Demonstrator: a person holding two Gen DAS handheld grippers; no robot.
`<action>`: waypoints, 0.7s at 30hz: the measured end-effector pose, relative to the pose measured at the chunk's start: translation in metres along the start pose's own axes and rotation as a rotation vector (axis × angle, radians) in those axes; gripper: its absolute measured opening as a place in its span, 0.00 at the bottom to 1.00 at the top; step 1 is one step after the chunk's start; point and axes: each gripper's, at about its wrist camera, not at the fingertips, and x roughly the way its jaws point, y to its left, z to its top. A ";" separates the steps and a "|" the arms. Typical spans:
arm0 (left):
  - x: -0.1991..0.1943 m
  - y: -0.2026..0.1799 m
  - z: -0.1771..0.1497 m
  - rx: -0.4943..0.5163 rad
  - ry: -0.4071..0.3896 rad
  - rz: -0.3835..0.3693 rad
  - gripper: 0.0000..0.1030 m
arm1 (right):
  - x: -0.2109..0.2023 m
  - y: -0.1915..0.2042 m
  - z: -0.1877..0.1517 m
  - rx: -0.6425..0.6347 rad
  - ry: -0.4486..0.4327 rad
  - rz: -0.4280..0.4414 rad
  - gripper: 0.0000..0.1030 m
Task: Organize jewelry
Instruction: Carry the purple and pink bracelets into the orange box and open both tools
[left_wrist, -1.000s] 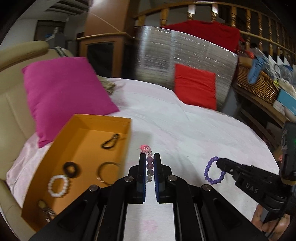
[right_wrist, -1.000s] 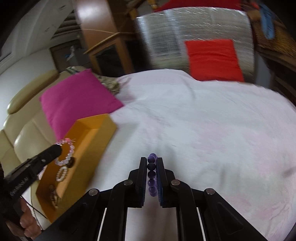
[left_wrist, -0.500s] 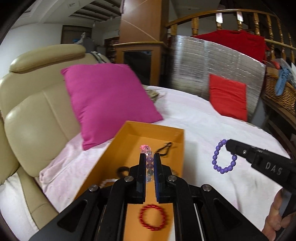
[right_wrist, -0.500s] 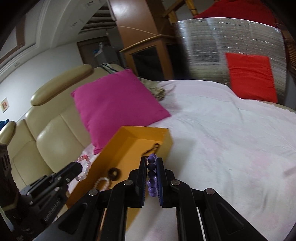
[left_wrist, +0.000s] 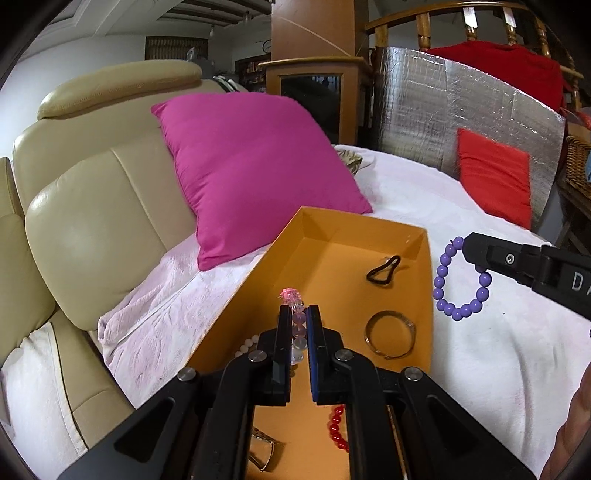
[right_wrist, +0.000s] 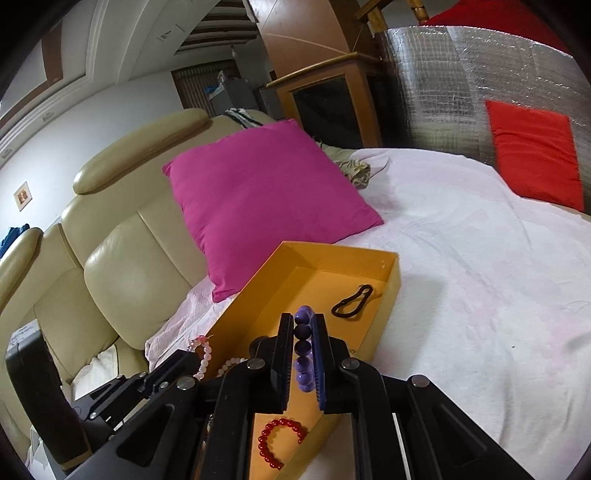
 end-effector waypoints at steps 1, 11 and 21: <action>0.001 0.001 -0.001 -0.002 0.004 0.004 0.07 | 0.003 0.002 -0.001 -0.004 0.005 0.002 0.11; 0.027 0.009 -0.011 -0.034 0.094 -0.001 0.07 | 0.049 0.003 0.010 0.006 0.084 0.013 0.11; 0.056 0.012 -0.017 -0.057 0.204 0.001 0.07 | 0.122 0.002 0.019 0.067 0.245 0.014 0.11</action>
